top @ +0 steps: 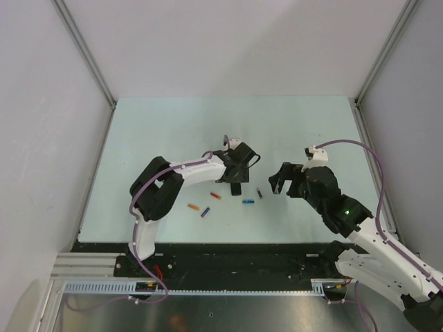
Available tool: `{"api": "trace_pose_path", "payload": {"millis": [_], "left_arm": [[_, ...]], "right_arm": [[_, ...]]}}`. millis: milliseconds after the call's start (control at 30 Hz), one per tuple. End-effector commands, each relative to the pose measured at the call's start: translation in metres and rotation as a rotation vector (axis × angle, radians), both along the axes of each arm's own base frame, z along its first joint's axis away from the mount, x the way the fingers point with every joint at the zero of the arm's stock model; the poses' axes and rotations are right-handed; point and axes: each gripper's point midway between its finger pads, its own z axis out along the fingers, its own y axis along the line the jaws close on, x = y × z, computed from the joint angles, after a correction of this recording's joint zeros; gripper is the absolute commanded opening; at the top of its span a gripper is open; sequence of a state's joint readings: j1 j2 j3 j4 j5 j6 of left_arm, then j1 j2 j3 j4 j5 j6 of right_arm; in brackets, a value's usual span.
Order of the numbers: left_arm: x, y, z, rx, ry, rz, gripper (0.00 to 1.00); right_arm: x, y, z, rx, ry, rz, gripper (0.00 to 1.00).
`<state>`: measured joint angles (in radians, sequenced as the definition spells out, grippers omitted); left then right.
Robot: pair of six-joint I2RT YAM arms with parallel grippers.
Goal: Load the batteries into the remote control
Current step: Pick up the remote control from the center of the board, then adjust the remote control.
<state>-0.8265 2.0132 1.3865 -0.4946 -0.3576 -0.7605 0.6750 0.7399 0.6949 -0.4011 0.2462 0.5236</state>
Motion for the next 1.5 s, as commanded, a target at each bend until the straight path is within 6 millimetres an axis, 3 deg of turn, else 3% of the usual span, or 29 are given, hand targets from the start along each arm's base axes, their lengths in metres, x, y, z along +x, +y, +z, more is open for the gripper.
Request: {"api": "trace_pose_path", "payload": {"millis": [0, 400, 633, 700, 733, 767, 833, 867, 900, 933, 967, 1000, 1033, 1067, 1100, 1133, 1167, 1233, 1433, 1467], "left_arm": [[0.006, -0.004, 0.004, 0.013, -0.013, 0.026, 0.78], [-0.003, 0.002, -0.011, 0.037, 0.022, 0.035, 0.56], [-0.005, 0.002, -0.008, 0.024, 0.024, 0.030, 0.28], [-0.002, -0.002, 0.006, -0.014, -0.006, 0.027, 0.22], [-0.004, -0.001, 0.009, -0.021, -0.009, 0.018, 0.13], [0.000, -0.007, 0.032, -0.075, -0.054, 0.011, 0.08], [-0.003, -0.006, 0.049, -0.120, -0.084, -0.010, 0.00], [0.001, -0.012, 0.064, -0.169, -0.125, -0.021, 0.00], [0.002, -0.015, 0.096, -0.242, -0.182, -0.034, 0.00], [-0.007, -0.013, 0.096, -0.269, -0.175, -0.069, 0.00], [-0.005, -0.019, 0.111, -0.337, -0.216, -0.084, 0.00], [-0.005, -0.016, 0.142, -0.415, -0.270, -0.094, 0.00], [-0.019, -0.014, 0.134, -0.462, -0.237, -0.132, 0.00], [-0.013, -0.016, 0.156, -0.556, -0.302, -0.146, 0.00], [-0.019, -0.012, 0.180, -0.631, -0.345, -0.167, 0.00], [-0.035, -0.012, 0.173, -0.711, -0.313, -0.216, 0.00], [-0.029, -0.009, 0.195, -0.804, -0.393, -0.223, 0.00], [-0.043, 0.001, 0.204, -0.901, -0.403, -0.230, 0.00], [-0.062, 0.018, 0.254, -1.071, -0.584, -0.296, 0.00], [-0.066, 0.020, 0.273, -1.125, -0.649, -0.319, 0.00]], "right_arm": [[-0.002, -0.004, 0.009, 0.006, -0.024, -0.010, 1.00], [-0.002, -0.006, 0.010, 0.003, -0.026, -0.022, 1.00], [-0.002, -0.006, 0.012, 0.019, -0.030, -0.021, 1.00], [-0.003, -0.006, 0.014, 0.025, -0.034, -0.023, 1.00], [-0.003, -0.005, 0.015, 0.031, -0.038, -0.022, 1.00], [-0.003, -0.005, 0.016, 0.034, -0.038, -0.021, 1.00], [-0.003, -0.004, 0.017, 0.035, -0.037, -0.017, 1.00], [-0.003, -0.004, 0.018, 0.033, -0.040, -0.017, 1.00], [-0.002, -0.004, 0.019, 0.028, -0.040, -0.014, 1.00], [-0.001, -0.003, 0.021, 0.026, -0.041, -0.012, 1.00], [-0.002, -0.002, 0.021, 0.018, -0.043, -0.001, 1.00], [-0.001, -0.001, 0.022, 0.013, -0.043, 0.008, 1.00], [-0.001, 0.000, 0.024, 0.013, -0.047, 0.016, 1.00], [-0.002, 0.004, 0.024, 0.012, -0.046, 0.039, 1.00], [-0.002, 0.007, 0.028, 0.025, -0.057, 0.047, 1.00], [-0.002, 0.010, 0.031, 0.045, -0.061, 0.055, 1.00], [-0.006, 0.016, 0.035, 0.086, -0.055, 0.078, 1.00], [-0.007, 0.028, 0.047, 0.151, -0.081, 0.126, 1.00], [-0.024, 0.077, 0.081, 0.367, -0.112, 0.360, 1.00], [-0.030, 0.085, 0.085, 0.398, -0.107, 0.414, 1.00]]}}
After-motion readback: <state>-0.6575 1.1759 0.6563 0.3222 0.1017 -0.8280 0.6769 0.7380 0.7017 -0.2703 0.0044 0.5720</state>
